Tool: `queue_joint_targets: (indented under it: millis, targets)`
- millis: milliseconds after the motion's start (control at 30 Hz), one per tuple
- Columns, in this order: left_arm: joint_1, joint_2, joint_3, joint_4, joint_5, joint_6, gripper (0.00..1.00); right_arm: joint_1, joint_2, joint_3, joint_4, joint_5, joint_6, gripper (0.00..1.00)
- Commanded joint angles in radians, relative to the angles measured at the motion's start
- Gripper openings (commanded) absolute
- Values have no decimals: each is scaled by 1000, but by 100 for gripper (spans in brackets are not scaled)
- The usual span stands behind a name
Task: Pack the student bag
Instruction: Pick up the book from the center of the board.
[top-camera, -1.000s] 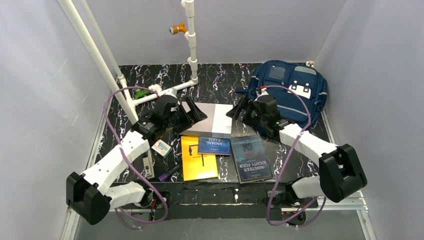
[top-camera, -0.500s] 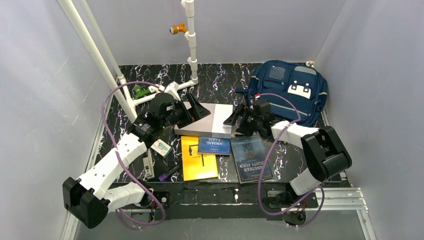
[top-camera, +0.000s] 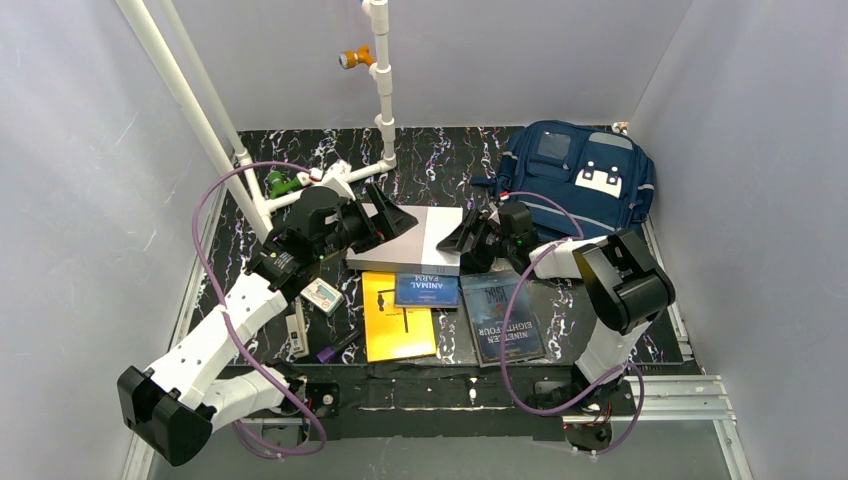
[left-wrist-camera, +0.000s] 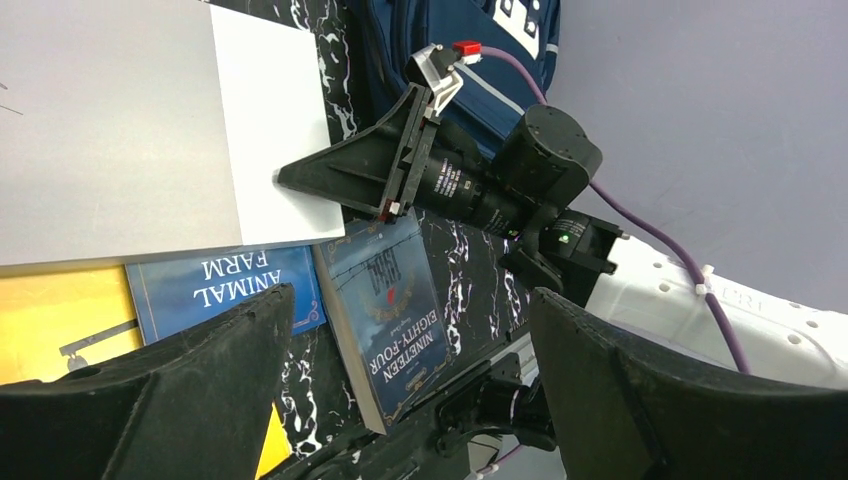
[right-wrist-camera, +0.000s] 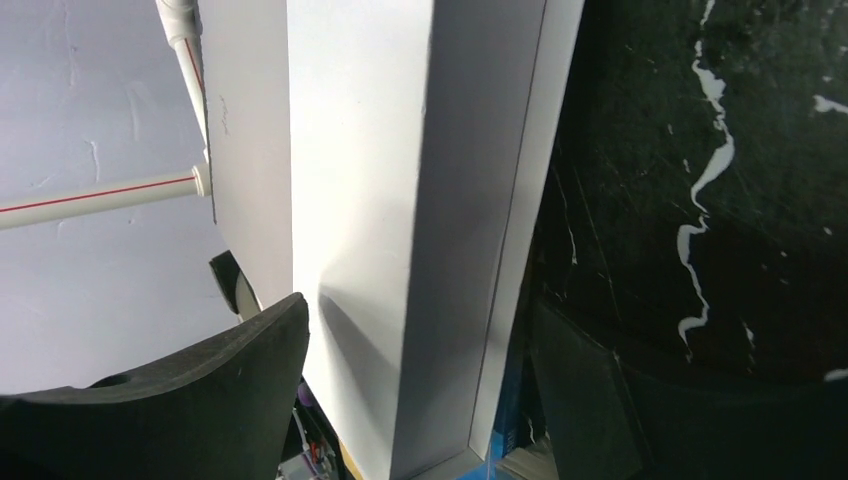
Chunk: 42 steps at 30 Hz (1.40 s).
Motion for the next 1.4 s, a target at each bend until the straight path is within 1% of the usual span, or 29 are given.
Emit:
queue_joint_targets:
  millis: [0,67,133,167,233,367,533,633,733,800,833,900,933,967,1033,1100,1167,1233,1267,1300,1333,1367]
  targets:
    - [-1,-28,-6,3,-41,23,85,22,31,29,106,-9,35,83]
    - [-1,-21,5,-8,-42,30,84,26,24,31,125,-15,36,75]
    - [-1,-21,15,-17,-50,33,84,25,3,35,133,-24,27,69]
    - [-1,-24,17,-22,-58,34,84,25,-13,39,129,-28,13,63]
    - [-1,-33,17,-28,-75,40,84,25,-52,52,82,-22,-22,57]
    - [-1,-37,27,-40,-84,54,83,25,-181,105,-121,53,-159,50]
    - [-1,-28,37,-48,-81,64,83,26,-314,202,-414,193,-399,36]
    - [-1,-20,38,-48,-84,66,83,25,-366,264,-556,247,-560,32]
    - [-1,-10,36,-48,-85,64,83,26,-369,344,-686,268,-698,31]
    - [-1,-4,37,-46,-81,59,83,25,-356,366,-711,242,-723,32]
    - [-1,-1,38,-46,-80,58,83,25,-345,367,-706,199,-714,32]
    - [-1,3,41,-46,-78,57,83,31,-321,349,-665,101,-645,33]
    - [-1,4,41,-46,-76,55,83,43,-319,327,-623,85,-604,33]
    - [-1,5,42,-46,-76,55,83,68,-323,288,-572,87,-578,32]
    - [0,6,42,-46,-78,56,83,125,-326,274,-513,127,-587,32]
    - [0,5,46,-50,-75,58,83,169,-290,334,-594,173,-634,32]
    - [0,5,58,-65,-79,70,83,189,-273,404,-673,225,-694,29]
    - [-1,-4,72,-84,-96,84,83,197,-294,433,-687,252,-744,24]
    - [-1,-12,85,-95,-112,93,83,197,-312,439,-685,289,-762,17]
    - [-1,-19,101,-104,-121,103,83,197,-328,454,-693,321,-788,7]
    - [-1,-28,119,-114,-122,117,84,197,-342,473,-712,362,-817,1]
    - [-1,-36,142,-124,-146,132,84,196,-357,501,-735,402,-847,1]
